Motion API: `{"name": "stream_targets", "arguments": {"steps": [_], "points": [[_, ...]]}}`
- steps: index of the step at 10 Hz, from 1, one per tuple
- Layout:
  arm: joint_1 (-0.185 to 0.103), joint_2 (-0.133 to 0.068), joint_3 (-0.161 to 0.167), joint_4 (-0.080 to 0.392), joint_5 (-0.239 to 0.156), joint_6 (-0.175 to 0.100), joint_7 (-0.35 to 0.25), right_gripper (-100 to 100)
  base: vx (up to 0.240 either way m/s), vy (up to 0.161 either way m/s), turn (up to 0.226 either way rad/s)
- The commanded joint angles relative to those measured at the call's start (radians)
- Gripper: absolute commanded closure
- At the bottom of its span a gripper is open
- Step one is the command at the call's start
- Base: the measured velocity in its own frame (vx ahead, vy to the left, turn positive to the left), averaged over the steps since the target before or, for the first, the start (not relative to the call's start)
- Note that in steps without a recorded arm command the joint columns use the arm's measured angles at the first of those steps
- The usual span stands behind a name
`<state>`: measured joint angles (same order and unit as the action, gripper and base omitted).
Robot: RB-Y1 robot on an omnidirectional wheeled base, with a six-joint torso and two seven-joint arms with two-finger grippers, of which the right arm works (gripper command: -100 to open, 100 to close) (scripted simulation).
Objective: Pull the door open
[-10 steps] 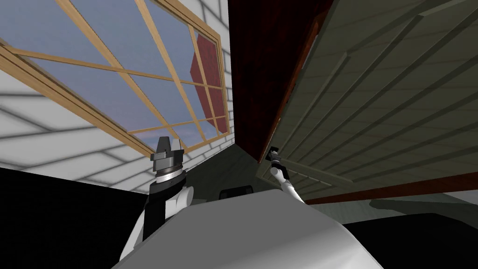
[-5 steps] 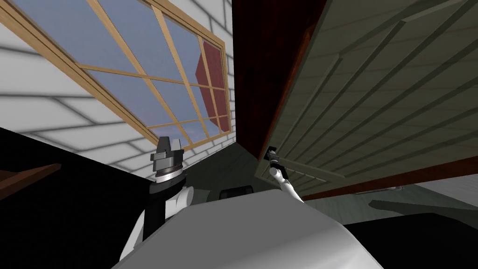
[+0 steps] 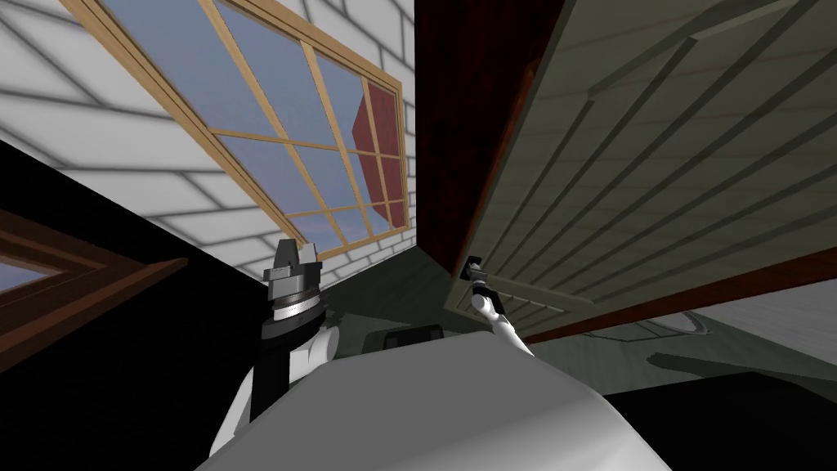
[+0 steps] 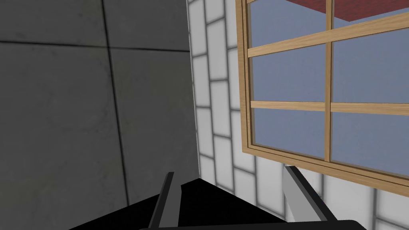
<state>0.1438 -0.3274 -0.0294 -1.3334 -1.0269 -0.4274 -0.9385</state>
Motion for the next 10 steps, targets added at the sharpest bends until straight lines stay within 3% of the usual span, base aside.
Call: {"name": "stream_targets", "arguments": {"steps": [1,4,5,10], "points": [[0.004,-0.010,0.017,-0.009,0.003,-0.003,-0.013,100,-0.217,-0.018,0.097],[0.013,-0.026,0.046,-0.023,0.008,-0.005,-0.034,100,-0.219,-0.020,0.093],[0.013,-0.024,0.042,-0.015,0.007,-0.004,-0.031,100,-0.089,-0.012,0.028],[0.036,-0.062,0.088,-0.037,0.010,-0.015,-0.068,100,-0.192,-0.027,0.120]]}}
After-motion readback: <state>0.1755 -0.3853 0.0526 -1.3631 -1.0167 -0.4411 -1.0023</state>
